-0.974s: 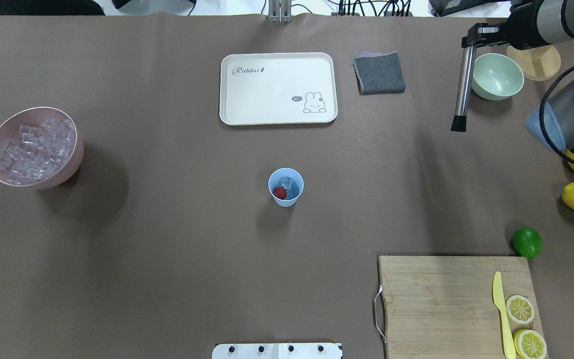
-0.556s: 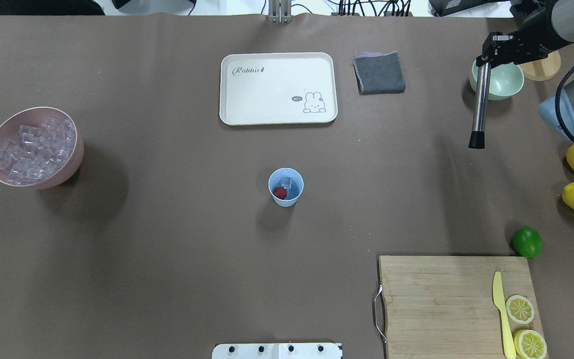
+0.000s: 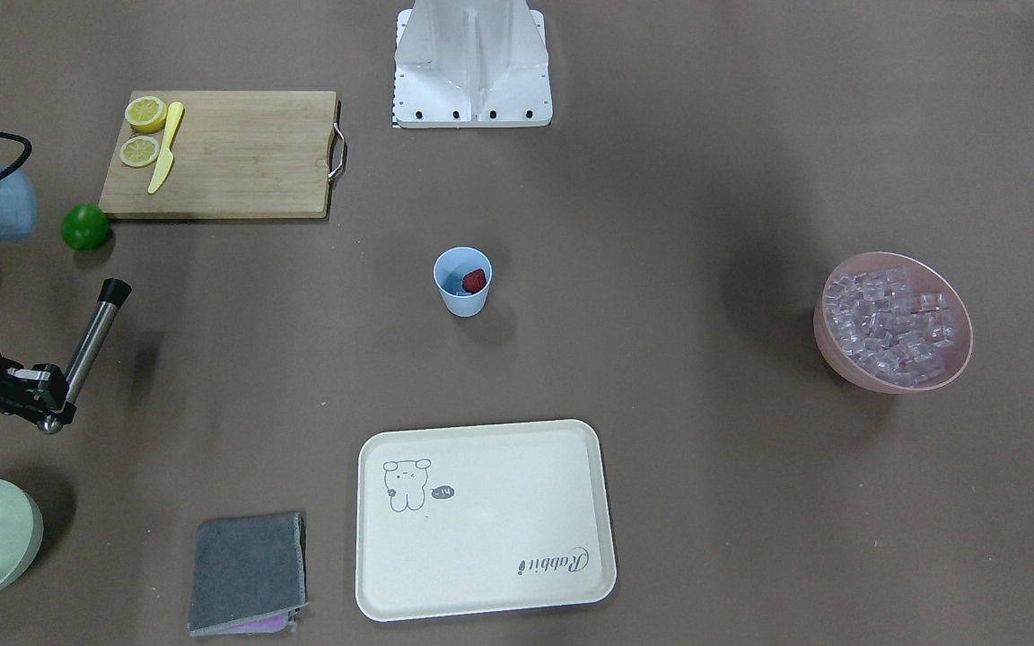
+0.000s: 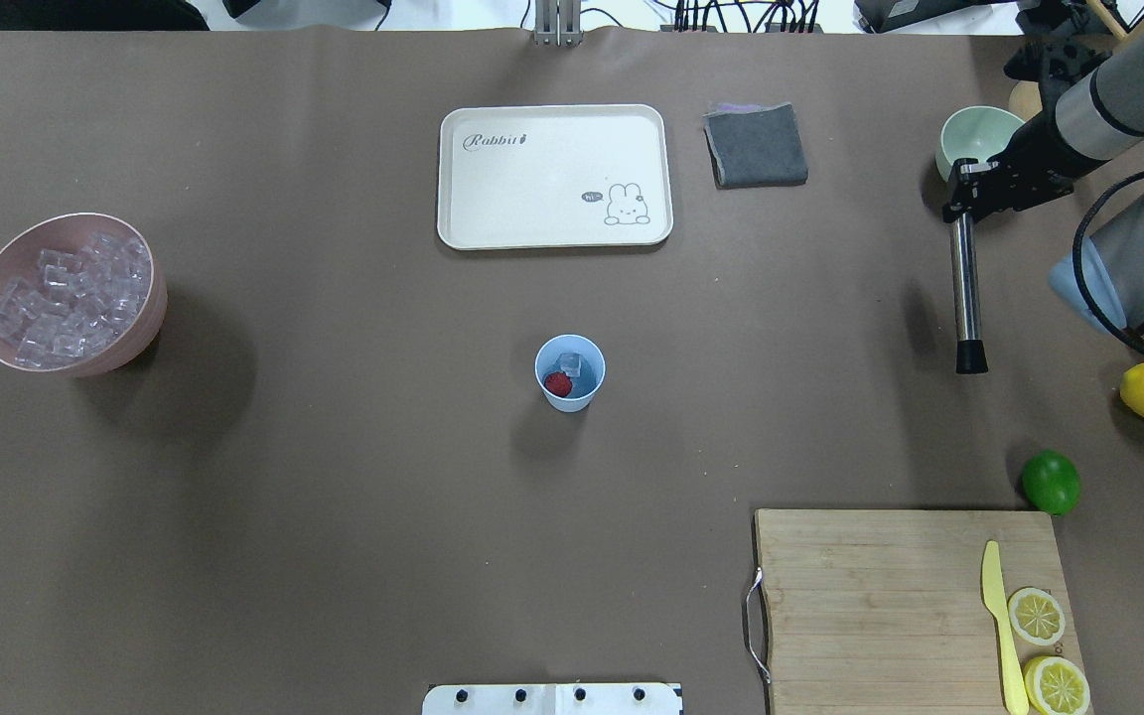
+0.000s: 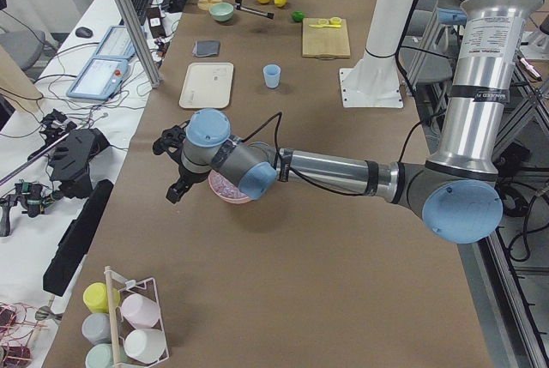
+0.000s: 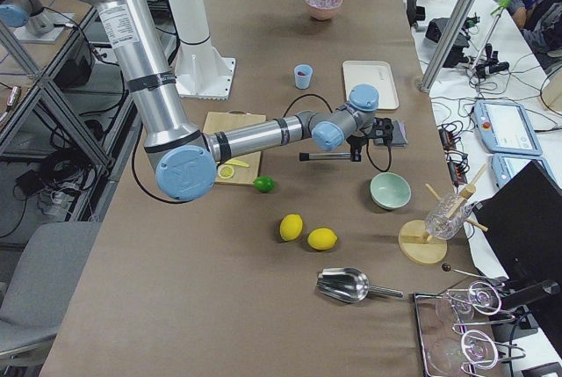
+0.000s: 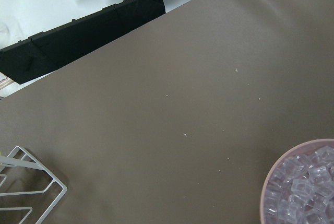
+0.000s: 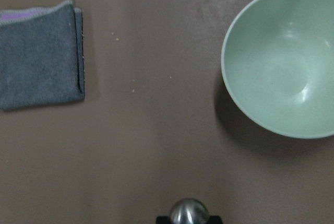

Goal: Mash ice and strawberries in cup
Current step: 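Lower the pestle onto the table beside the green bowl and release it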

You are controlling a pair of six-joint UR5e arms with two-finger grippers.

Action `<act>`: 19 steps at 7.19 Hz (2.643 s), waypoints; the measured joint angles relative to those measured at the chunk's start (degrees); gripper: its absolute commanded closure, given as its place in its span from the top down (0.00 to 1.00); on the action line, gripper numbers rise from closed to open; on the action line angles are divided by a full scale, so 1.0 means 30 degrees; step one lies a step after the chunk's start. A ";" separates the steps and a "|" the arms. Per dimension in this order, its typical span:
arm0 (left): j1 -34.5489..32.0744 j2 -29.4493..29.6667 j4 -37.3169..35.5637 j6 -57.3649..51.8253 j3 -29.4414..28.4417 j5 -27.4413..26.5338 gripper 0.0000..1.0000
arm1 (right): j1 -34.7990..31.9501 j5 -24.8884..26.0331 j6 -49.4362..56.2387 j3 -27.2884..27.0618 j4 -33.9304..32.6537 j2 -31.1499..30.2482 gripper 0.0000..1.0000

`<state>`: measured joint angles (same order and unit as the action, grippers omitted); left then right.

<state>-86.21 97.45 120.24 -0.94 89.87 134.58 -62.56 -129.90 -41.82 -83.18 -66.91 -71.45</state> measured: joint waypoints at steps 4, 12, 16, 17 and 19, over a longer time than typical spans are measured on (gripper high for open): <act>0.0082 0.0035 0.0013 0.0038 -0.0012 0.0029 0.97 | 0.0644 0.0811 0.2753 0.1491 -0.0823 0.0146 0.00; 0.0158 0.0008 0.0082 0.0075 0.0077 0.0052 0.97 | 0.1039 0.1162 0.2756 0.1959 -0.2580 0.1126 0.24; 0.0199 0.0007 0.0092 0.0051 0.0077 0.0052 0.97 | 0.1196 0.1258 0.2745 0.2029 -0.2598 0.1107 0.62; 0.0200 0.0008 0.0098 0.0051 0.0090 0.0046 0.97 | 0.1145 0.1258 0.2729 0.2019 -0.2598 0.1084 0.65; 0.0201 0.0007 0.0101 0.0051 0.0118 0.0039 0.97 | 0.0937 0.1246 0.2739 0.1974 -0.2597 0.1076 1.00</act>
<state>-85.61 97.47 120.54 -0.79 90.23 134.70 -59.75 -126.16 -33.60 -77.26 -74.71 -68.22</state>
